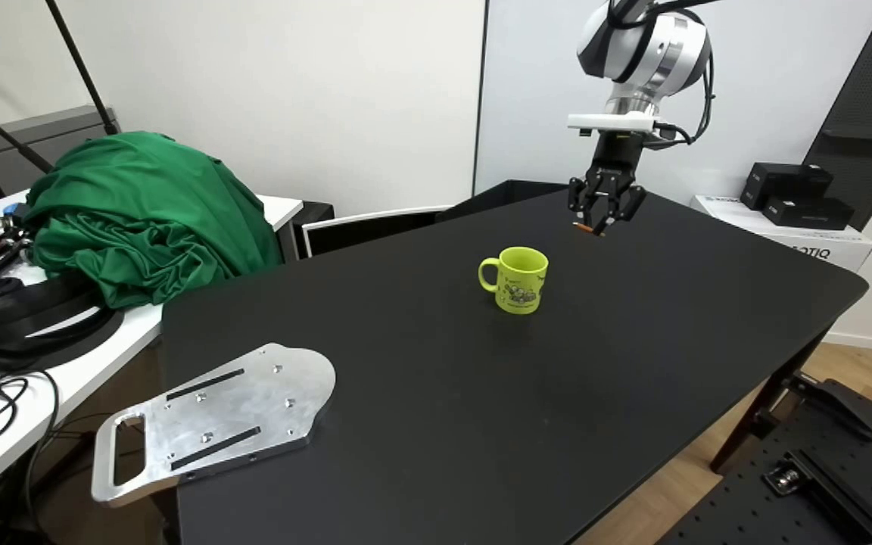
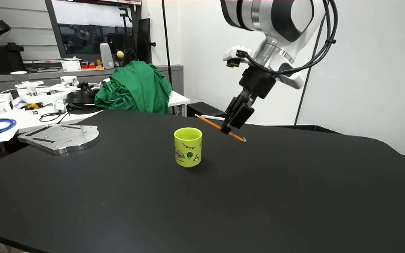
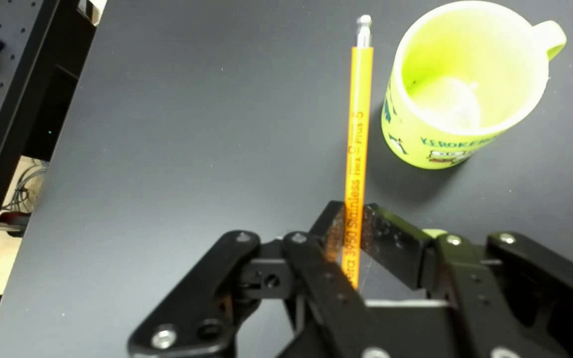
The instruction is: Pick up the Allen key from the table and put it in the cup
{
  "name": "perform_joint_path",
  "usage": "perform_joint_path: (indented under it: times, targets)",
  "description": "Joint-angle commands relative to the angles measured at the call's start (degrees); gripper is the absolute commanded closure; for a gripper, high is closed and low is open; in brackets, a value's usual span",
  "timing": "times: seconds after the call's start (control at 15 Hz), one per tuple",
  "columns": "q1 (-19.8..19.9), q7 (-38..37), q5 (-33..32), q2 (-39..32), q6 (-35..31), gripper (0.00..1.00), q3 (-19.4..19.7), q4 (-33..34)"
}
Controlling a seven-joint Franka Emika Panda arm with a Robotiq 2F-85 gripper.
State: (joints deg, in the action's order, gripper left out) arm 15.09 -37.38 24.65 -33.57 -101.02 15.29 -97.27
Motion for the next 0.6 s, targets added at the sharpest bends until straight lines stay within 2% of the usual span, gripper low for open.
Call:
perform_joint_path:
  times: [0.0,0.53]
  targets:
    - [0.8,-1.5,2.6,1.8,3.9,0.95,-1.3,-0.2]
    - [0.5,-0.7,10.0,4.3,8.2,0.95,-2.8,-3.0]
